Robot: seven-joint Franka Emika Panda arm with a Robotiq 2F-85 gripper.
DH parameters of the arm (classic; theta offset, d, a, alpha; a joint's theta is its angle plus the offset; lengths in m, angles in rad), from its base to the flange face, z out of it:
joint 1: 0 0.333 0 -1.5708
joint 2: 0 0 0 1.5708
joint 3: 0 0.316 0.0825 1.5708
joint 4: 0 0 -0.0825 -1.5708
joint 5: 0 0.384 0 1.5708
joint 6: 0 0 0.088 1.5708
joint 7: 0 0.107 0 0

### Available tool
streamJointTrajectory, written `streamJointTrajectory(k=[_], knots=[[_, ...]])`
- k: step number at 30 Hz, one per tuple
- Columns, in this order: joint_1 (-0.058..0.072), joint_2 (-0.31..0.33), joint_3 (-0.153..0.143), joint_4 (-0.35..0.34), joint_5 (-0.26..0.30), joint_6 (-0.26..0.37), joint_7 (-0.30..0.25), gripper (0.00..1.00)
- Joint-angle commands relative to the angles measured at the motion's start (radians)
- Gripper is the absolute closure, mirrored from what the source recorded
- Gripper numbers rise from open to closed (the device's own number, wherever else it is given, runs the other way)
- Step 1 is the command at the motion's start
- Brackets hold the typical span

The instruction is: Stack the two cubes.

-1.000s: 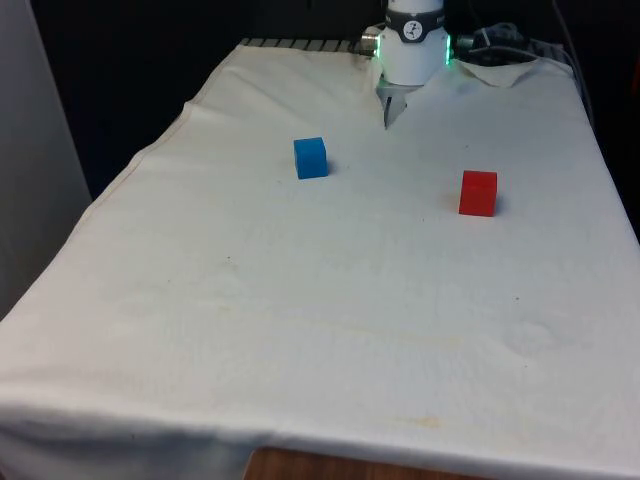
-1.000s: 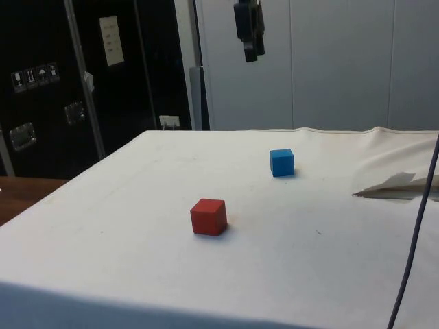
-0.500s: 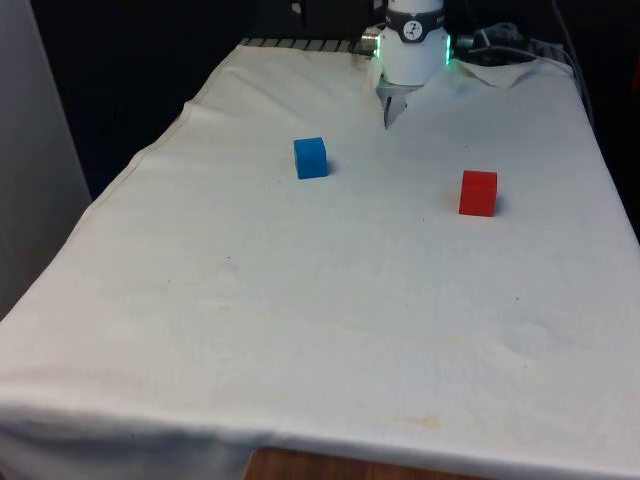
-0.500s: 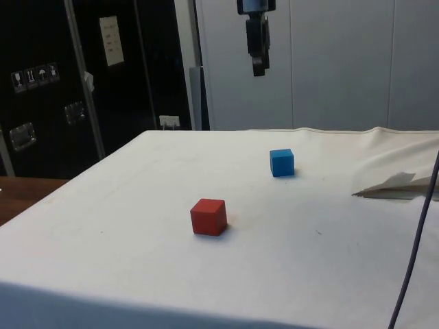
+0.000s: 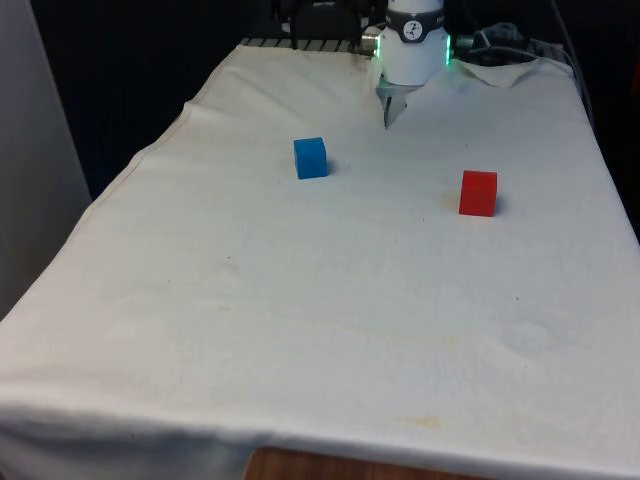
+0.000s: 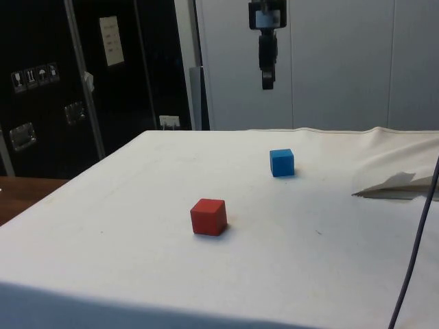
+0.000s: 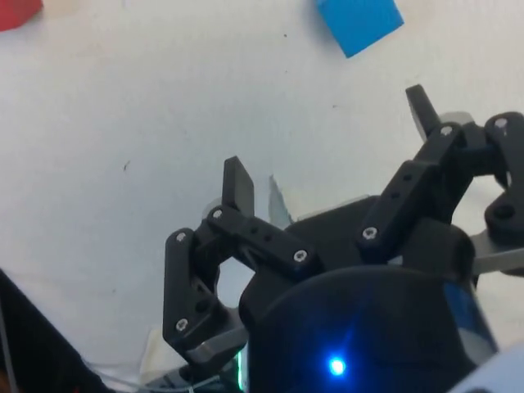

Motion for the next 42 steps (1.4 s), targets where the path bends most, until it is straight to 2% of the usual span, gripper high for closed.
streamJointTrajectory(k=[1,3,8,9,12,16,17,18,24,25,27,33,34,36,41,42], knots=[[0.0,0.004,-0.004,-0.003,0.0,0.008,-0.007,0.0],[-0.005,0.017,-0.013,-0.011,-0.009,0.041,-0.022,0.0],[-0.005,0.05,-0.033,-0.021,-0.009,0.091,-0.06,0.0],[-0.002,0.049,-0.034,-0.018,0.0,0.077,-0.061,0.0],[-0.005,0.078,-0.043,-0.027,-0.011,0.122,-0.082,0.0],[-0.006,0.106,-0.05,-0.03,-0.012,0.149,-0.101,0.0],[-0.002,0.107,-0.051,-0.027,0.0,0.139,-0.104,0.0],[-0.006,0.114,-0.052,-0.031,-0.012,0.157,-0.105,0.0],[-0.005,0.168,-0.064,-0.035,-0.009,0.206,-0.134,0.0],[-0.002,0.161,-0.063,-0.031,0.0,0.187,-0.133,0.0],[-0.005,0.192,-0.07,-0.038,-0.008,0.229,-0.148,0.0],[-0.005,0.231,-0.082,-0.05,-0.008,0.277,-0.173,0.0],[-0.002,0.229,-0.08,-0.044,0.0,0.259,-0.171,0.0],[-0.005,0.25,-0.088,-0.057,-0.007,0.301,-0.186,0.0],[-0.004,0.286,-0.099,-0.067,-0.004,0.348,-0.21,0.0],[-0.003,0.284,-0.098,-0.063,0.0,0.332,-0.207,0.0]])
